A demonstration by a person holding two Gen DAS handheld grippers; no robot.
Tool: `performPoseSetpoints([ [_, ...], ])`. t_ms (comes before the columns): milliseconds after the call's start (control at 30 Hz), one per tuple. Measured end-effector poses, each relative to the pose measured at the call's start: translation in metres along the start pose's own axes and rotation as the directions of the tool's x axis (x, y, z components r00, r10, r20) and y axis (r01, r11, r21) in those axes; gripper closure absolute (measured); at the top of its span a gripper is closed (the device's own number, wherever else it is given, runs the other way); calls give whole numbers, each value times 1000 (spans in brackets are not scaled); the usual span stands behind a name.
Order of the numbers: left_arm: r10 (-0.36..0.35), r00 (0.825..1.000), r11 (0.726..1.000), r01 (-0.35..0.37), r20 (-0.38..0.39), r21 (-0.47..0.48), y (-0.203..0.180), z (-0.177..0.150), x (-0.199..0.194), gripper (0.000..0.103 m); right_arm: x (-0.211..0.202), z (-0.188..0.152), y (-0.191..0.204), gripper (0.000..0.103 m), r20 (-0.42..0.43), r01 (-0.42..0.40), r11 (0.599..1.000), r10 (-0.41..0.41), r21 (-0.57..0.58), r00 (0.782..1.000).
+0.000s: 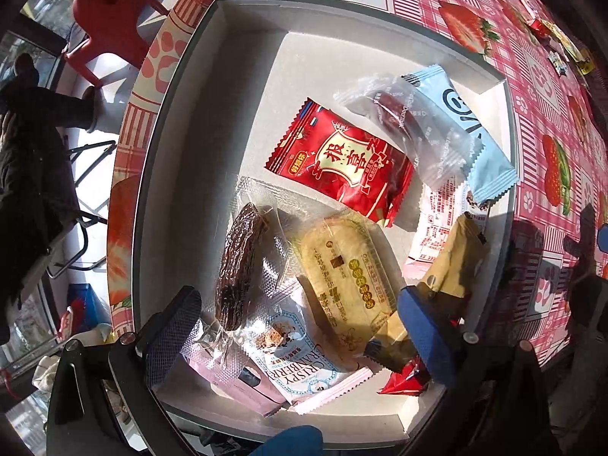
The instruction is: Organize snacks
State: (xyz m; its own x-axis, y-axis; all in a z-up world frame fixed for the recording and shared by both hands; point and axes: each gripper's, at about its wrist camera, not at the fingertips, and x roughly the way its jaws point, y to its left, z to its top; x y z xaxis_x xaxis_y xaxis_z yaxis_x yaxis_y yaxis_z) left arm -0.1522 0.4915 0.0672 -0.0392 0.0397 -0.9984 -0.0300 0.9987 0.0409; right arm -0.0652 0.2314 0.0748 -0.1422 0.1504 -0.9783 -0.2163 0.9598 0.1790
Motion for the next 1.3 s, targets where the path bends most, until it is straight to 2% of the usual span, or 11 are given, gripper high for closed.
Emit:
performPoseSetpoints([
  [200, 42, 998, 995, -47, 53, 86, -6, -24, -23, 0, 4, -1, 11, 9, -10, 5, 1000, -6, -13, 1000],
  [367, 44, 997, 992, -51, 63, 119, -6, -34, -30, 0, 7, -2, 26, 9, -7, 13, 999, -13, -51, 1000],
  [900, 80, 993, 990, -90, 91, 107, -1, -51, -42, 0, 9, -12, 50, 9, 3, 3, 997, -3, -82, 1000],
  [1200, 70, 996, 995, -74, 63, 64, 13, -53, -37, 0, 12, -12, 57, 9, -2, 1, 994, -1, -109, 1000],
  [1300, 40, 996, 997, -45, 75, 55, 19, -51, -39, 0, 14, -11, 60, 9, -1, -1, 993, 1, -114, 1000],
])
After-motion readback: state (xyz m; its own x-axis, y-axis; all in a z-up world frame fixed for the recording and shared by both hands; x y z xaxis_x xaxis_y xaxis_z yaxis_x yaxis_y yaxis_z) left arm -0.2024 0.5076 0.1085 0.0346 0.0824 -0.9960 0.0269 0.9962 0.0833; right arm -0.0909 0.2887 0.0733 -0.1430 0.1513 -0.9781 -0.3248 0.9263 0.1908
